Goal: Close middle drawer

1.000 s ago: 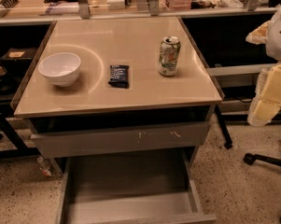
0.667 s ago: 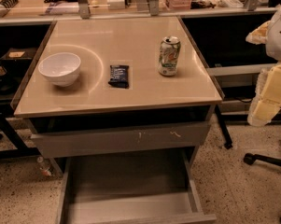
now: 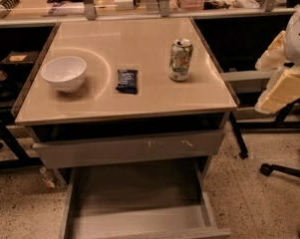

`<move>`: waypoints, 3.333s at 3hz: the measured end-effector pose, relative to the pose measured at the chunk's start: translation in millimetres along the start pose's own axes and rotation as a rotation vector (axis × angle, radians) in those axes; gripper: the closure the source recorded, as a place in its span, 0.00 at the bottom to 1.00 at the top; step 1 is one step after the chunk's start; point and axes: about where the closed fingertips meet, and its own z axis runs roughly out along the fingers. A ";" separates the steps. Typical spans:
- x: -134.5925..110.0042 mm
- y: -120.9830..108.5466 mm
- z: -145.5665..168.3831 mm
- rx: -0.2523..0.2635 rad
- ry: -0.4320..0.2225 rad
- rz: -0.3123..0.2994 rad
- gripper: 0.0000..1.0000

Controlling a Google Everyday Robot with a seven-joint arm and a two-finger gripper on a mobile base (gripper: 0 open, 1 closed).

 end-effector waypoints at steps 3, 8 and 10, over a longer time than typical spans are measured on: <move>4.3 7.7 1.1 0.005 0.011 0.014 1.00; 65.3 157.4 115.7 -0.201 0.114 0.198 1.00; 68.5 237.0 231.4 -0.375 0.088 0.298 1.00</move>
Offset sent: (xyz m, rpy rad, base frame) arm 0.0000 0.0000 0.0000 0.0000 0.0000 0.0000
